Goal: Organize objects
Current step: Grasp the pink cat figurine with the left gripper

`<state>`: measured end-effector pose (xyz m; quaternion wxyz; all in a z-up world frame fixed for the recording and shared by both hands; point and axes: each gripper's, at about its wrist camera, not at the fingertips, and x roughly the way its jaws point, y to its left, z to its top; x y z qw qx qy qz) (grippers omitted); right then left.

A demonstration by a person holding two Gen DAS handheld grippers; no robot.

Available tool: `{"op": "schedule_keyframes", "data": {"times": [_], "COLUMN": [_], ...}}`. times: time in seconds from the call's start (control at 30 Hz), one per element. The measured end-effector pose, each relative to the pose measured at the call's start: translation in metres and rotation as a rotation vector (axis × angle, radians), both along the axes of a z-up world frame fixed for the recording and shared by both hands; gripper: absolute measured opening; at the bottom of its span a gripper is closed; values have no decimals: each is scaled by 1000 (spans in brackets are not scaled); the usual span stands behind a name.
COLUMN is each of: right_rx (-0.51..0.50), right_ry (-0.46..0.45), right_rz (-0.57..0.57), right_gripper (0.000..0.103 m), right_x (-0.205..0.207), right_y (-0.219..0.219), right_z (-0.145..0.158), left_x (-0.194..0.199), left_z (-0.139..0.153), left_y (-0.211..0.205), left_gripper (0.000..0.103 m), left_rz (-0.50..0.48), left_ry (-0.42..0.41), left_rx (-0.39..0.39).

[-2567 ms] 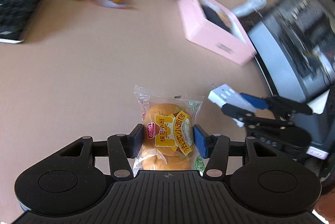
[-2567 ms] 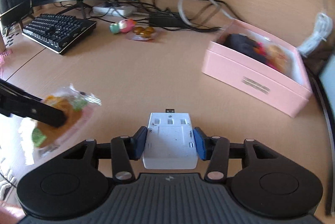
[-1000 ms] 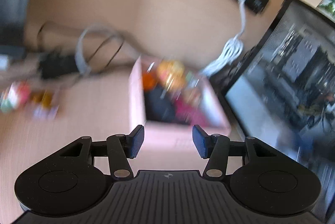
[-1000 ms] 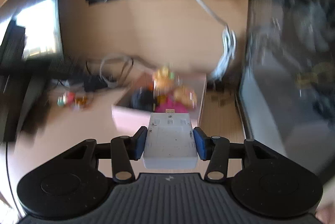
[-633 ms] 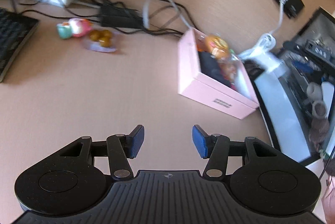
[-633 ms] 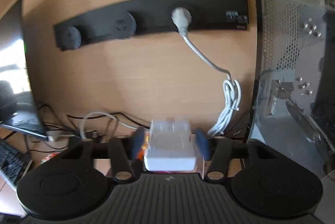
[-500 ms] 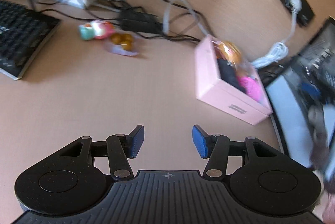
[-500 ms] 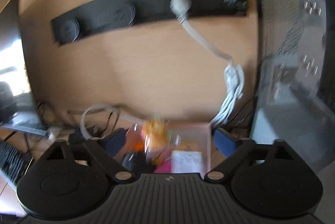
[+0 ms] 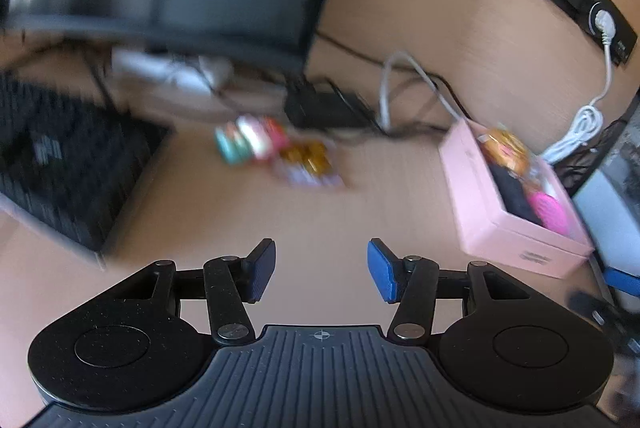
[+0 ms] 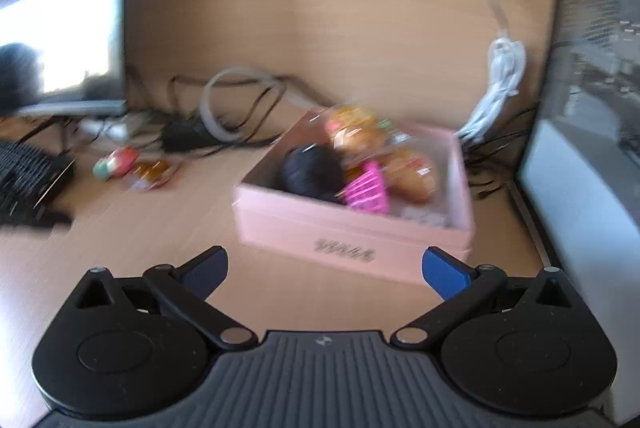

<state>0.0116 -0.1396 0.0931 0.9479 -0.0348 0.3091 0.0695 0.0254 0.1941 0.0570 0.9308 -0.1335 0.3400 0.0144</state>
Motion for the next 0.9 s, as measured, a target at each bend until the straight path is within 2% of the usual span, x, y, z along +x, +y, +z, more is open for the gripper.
{"op": "schedule_keyframes", "data": {"times": [0.13, 0.2, 0.23, 0.4, 0.57, 0.6, 0.73, 0.83, 0.9], "right_rx": [-28, -41, -53, -90, -92, -91, -111, -131, -145], "right_ry": [45, 62, 64, 98, 131, 146, 184, 210, 202], "right_rz": [46, 84, 92, 79, 43, 43, 47, 70, 82], "right_gripper": [103, 103, 103, 103, 103, 103, 103, 103, 103], "right_x": [-4, -5, -7, -11, -23, -25, -27, -23, -17], "right_y": [20, 29, 31, 47, 52, 53, 55, 62, 70], "right_z": [-2, -3, -4, -13, -20, -22, -26, -27, -27], "left_x": [39, 63, 75, 127, 154, 157, 158, 145, 121], "left_z": [8, 9, 8, -10, -30, -32, -41, -39, -29], "left_y": [20, 29, 34, 53, 52, 52, 53, 59, 65], "left_gripper": [55, 55, 55, 55, 59, 55, 52, 49, 48], "left_rz": [-38, -63, -78, -128, -162, -158, -148, -111, -75], "left_ry": [-31, -21, -12, 55, 91, 98, 117, 144, 126], "left_rx": [175, 229, 229, 183, 192, 186, 151, 84, 16]}}
